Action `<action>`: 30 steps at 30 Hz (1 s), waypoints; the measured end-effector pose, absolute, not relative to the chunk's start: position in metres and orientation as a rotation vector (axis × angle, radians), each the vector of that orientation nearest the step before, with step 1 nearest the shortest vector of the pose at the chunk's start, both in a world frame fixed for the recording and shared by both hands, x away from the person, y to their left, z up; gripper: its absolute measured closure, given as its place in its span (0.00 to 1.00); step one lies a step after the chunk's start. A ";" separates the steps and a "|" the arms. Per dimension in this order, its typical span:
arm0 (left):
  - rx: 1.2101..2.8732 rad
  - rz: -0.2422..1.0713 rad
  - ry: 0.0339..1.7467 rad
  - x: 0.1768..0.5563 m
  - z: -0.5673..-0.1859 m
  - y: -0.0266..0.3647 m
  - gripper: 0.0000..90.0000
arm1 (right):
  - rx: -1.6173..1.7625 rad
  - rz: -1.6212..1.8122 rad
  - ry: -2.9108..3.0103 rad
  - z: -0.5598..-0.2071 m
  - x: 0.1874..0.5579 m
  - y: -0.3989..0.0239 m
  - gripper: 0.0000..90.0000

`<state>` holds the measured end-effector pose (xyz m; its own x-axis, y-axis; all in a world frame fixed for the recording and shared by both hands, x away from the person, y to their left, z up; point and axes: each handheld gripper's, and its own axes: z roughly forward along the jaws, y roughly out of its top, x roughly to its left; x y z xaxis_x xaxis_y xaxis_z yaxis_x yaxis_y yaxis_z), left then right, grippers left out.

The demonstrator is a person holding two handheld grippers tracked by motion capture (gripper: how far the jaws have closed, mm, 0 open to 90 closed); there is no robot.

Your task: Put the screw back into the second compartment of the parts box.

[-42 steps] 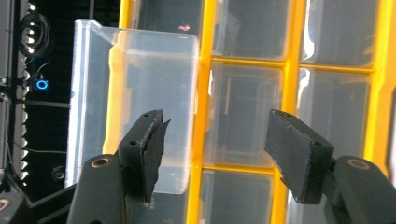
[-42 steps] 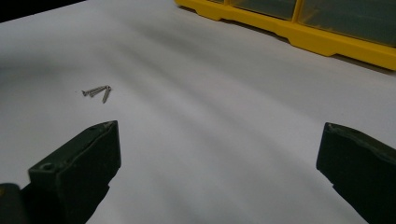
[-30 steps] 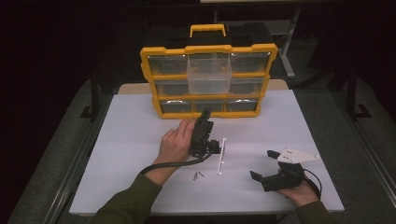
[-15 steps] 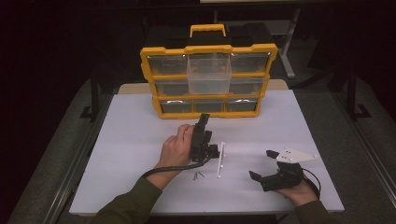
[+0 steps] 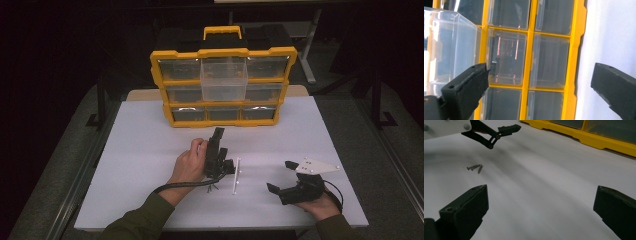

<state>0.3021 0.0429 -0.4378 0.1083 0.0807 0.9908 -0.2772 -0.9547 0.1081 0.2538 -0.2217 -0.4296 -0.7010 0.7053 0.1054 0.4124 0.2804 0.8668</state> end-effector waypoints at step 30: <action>2.192 1.646 0.099 0.309 -0.438 0.053 0.00 | 1.011 1.387 2.251 -0.428 0.253 -0.223 0.00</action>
<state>0.3092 0.0529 -0.4380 0.3059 0.2883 0.9074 -0.1775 -0.9191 0.3519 0.2526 -0.2226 -0.4282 -0.7030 0.7044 0.0982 0.4043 0.2823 0.8699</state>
